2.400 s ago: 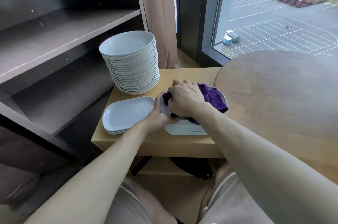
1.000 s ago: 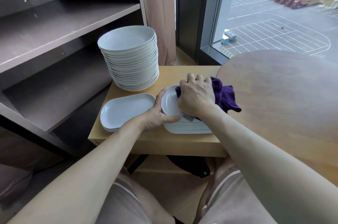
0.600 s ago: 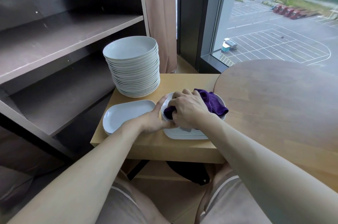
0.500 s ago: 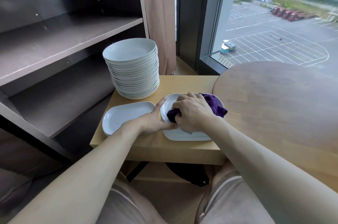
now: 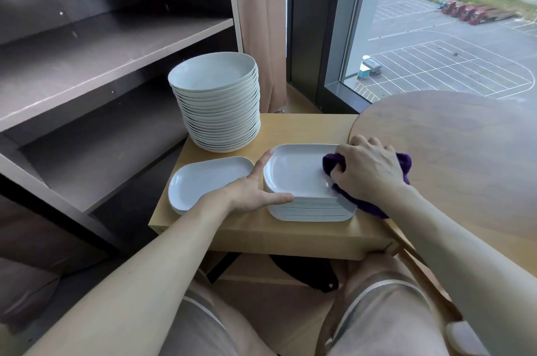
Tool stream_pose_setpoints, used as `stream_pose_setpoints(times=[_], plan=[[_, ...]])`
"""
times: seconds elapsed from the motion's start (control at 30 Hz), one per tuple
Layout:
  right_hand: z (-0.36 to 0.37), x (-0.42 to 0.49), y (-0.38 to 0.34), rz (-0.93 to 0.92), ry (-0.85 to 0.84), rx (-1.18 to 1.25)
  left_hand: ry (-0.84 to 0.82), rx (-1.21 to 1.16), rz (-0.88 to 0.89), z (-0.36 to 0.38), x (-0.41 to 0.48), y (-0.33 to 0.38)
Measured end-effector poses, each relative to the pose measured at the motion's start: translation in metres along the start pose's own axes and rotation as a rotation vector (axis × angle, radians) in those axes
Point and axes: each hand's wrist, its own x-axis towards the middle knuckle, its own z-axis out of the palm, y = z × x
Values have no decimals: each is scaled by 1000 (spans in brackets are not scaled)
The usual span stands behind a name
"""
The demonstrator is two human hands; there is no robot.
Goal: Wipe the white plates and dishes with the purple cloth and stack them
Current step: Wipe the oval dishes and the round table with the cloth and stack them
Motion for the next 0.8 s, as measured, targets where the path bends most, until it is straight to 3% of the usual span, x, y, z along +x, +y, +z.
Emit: stream_pose_setpoints(times=[0.27, 0.5, 0.8], plan=[[4, 18, -32, -11, 31, -49, 10, 110, -37, 5, 1, 2], [1, 25, -74, -40, -46, 3, -11, 100, -49, 3, 0, 4], [-13, 15, -109, -232, -154, 66, 1, 63, -3, 0, -1, 7]])
